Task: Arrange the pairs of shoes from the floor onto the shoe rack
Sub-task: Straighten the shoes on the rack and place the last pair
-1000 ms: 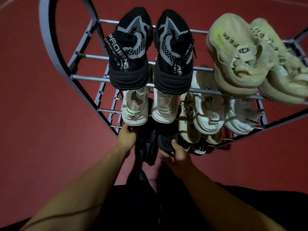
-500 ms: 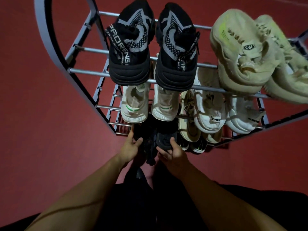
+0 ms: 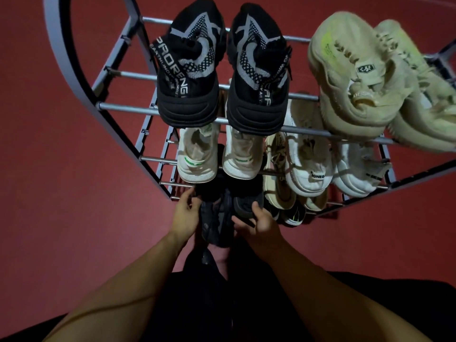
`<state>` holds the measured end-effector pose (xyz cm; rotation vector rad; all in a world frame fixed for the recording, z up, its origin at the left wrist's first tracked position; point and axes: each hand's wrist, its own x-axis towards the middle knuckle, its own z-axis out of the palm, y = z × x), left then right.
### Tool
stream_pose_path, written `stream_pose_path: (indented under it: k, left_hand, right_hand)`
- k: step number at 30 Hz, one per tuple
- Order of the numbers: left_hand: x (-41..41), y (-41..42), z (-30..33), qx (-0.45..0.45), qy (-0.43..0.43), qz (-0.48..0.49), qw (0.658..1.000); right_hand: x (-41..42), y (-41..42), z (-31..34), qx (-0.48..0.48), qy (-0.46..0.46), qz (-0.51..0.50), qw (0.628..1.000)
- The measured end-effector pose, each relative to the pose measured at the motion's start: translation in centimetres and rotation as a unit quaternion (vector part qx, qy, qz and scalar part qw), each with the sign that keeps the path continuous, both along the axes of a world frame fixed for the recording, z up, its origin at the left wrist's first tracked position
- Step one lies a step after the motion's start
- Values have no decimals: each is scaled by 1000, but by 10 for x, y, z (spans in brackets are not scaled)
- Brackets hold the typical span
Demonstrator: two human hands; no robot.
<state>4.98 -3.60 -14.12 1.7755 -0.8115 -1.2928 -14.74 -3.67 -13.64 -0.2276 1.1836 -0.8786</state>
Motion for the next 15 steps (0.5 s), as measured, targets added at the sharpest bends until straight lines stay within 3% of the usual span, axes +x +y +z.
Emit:
stream_pose_path:
  k: [3, 8, 15]
  left_hand:
    - [4, -14, 0, -18, 0, 67, 998]
    - [-7, -10, 13, -26, 156, 92, 983]
    - [-11, 21, 17, 88, 327, -16, 941]
  right_hand:
    - [1, 0, 3, 16, -12, 8, 1000]
    - [7, 1, 5, 39, -19, -9, 999]
    - [7, 4, 4, 48, -38, -27, 998]
